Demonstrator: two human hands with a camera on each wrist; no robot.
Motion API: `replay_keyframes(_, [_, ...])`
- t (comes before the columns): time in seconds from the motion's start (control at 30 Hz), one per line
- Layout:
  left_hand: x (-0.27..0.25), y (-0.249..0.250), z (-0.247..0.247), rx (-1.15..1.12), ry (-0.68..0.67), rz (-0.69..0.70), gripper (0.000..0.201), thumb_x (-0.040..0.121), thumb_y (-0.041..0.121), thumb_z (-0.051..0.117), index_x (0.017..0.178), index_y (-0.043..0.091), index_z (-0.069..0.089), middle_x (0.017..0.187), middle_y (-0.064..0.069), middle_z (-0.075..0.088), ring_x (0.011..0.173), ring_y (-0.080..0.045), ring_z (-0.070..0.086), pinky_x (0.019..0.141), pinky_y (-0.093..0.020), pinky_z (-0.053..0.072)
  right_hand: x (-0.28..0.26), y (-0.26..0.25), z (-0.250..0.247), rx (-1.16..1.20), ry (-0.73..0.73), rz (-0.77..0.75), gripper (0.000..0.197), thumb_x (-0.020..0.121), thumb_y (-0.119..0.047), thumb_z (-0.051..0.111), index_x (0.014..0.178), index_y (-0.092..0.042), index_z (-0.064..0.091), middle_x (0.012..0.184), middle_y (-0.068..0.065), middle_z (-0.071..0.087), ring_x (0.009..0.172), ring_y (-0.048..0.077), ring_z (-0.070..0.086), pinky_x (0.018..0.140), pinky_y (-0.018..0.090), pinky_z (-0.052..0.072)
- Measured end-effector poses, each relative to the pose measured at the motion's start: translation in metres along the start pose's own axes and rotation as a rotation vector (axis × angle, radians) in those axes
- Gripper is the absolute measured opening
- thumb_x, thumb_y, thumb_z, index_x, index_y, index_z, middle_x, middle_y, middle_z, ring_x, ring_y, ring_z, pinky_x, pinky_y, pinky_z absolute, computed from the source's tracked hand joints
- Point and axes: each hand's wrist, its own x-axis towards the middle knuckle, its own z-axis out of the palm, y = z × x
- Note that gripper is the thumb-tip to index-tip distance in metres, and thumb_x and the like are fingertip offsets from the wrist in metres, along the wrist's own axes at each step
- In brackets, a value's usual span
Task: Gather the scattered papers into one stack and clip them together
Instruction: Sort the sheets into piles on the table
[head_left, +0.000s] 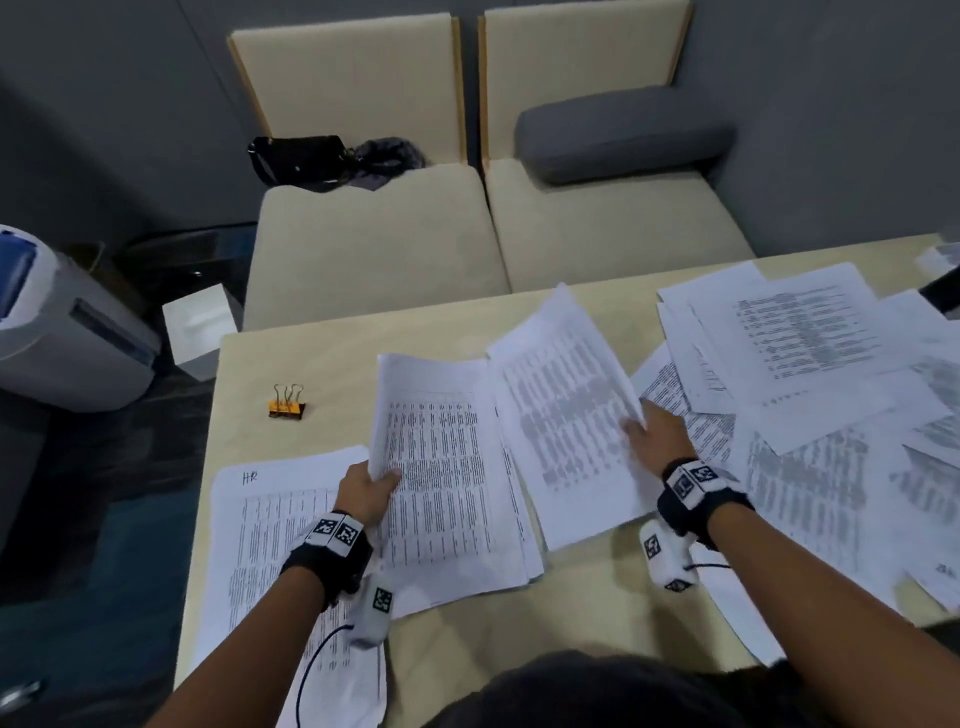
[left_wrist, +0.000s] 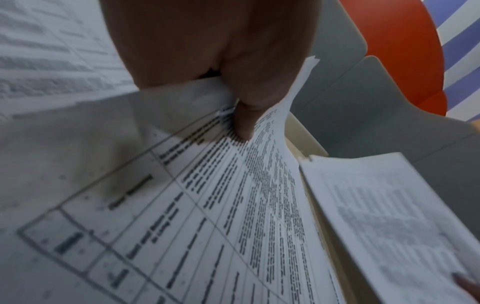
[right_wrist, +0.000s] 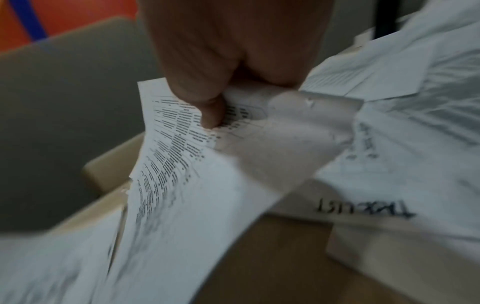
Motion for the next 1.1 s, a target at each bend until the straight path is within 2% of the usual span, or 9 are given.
replay_keyframes(0.17, [-0.005,0.014,0.023,-0.044,-0.126,0.038,0.031,0.091,0.021,0.063,0.113,0.0,0.059,0.082,-0.01,0.062,0.07,-0.024,0.058,0.071,-0.033,0.051,-0.032,0.027,-0.039,0.223,0.162,0.022,0.01,0.097,-0.022,0.054,0.101,-0.012,0.056,0.092,0.009,0.059,0.086,0.022,0.055,0.073,0.026,0.039])
replay_keyframes(0.27, [-0.017,0.028,0.041,-0.108,-0.192,0.018,0.043,0.092,0.025,0.061,0.125,-0.002,0.055,0.112,-0.017,0.066,0.102,-0.033,0.063,0.091,-0.04,0.049,-0.046,0.039,-0.014,0.208,0.067,0.097,0.033,0.094,-0.025,0.059,0.122,-0.01,0.053,0.11,0.013,0.06,0.096,0.025,0.058,0.08,0.029,0.045])
replay_keyframes(0.37, [-0.03,0.044,0.06,-0.21,-0.238,-0.046,0.075,0.087,0.056,0.056,0.135,-0.002,0.05,0.137,-0.019,0.053,0.123,-0.034,0.052,0.103,-0.043,0.038,-0.053,0.037,0.024,0.144,-0.152,0.172,0.064,0.09,-0.024,0.063,0.144,-0.009,0.031,0.13,0.015,0.054,0.111,0.03,0.058,0.094,0.035,0.049])
replay_keyframes(0.47, [-0.036,0.055,0.084,-0.245,-0.233,-0.059,0.061,0.083,0.044,0.07,0.123,-0.001,0.059,0.112,-0.017,0.063,0.084,-0.023,0.061,0.081,-0.033,0.044,-0.051,0.029,0.052,-0.026,-0.422,0.114,0.079,0.089,-0.027,0.064,0.15,-0.008,0.017,0.145,0.016,0.043,0.128,0.031,0.048,0.102,0.034,0.043])
replay_keyframes(0.57, [-0.037,0.062,0.104,-0.087,-0.181,-0.032,0.034,0.087,0.019,0.07,0.11,-0.003,0.057,0.098,-0.016,0.061,0.082,-0.025,0.058,0.078,-0.033,0.049,-0.039,0.033,0.045,-0.153,-0.461,0.006,0.067,0.091,-0.033,0.059,0.145,-0.009,0.027,0.135,0.014,0.053,0.113,0.027,0.056,0.091,0.033,0.047])
replay_keyframes(0.7, [-0.037,0.081,0.117,-0.06,-0.07,0.001,0.031,0.086,0.014,0.065,0.111,-0.004,0.061,0.082,-0.016,0.068,0.07,-0.027,0.065,0.066,-0.035,0.058,-0.005,0.079,-0.011,-0.022,-0.313,0.086,0.042,0.088,-0.026,0.058,0.128,-0.016,0.052,0.124,0.011,0.06,0.094,0.022,0.06,0.086,0.03,0.05])
replay_keyframes(0.77, [-0.042,0.093,0.117,-0.114,-0.024,0.047,0.021,0.087,0.012,0.064,0.1,-0.004,0.063,0.065,-0.01,0.061,0.053,-0.021,0.057,0.05,-0.024,0.048,0.016,0.112,-0.047,0.008,-0.209,0.119,0.029,0.087,-0.02,0.058,0.116,-0.017,0.059,0.119,0.011,0.064,0.094,0.022,0.063,0.088,0.031,0.052])
replay_keyframes(0.87, [-0.044,0.111,0.118,-0.19,0.029,0.082,0.022,0.088,0.013,0.066,0.092,-0.008,0.062,0.059,-0.008,0.054,0.048,-0.02,0.048,0.049,-0.025,0.043,0.044,0.154,-0.1,-0.036,-0.064,0.134,0.023,0.086,-0.017,0.06,0.109,-0.018,0.06,0.116,0.009,0.063,0.097,0.022,0.062,0.088,0.031,0.051])
replay_keyframes(1.1, [-0.054,0.171,0.159,-0.222,0.094,0.125,0.018,0.089,0.002,0.061,0.074,-0.002,0.052,0.054,-0.01,0.045,0.03,-0.014,0.04,0.036,-0.019,0.035,0.115,0.2,-0.152,-0.234,-0.009,0.06,0.07,0.075,-0.045,0.072,0.134,-0.018,0.045,0.149,0.011,0.03,0.137,0.029,0.033,0.109,0.043,0.036])
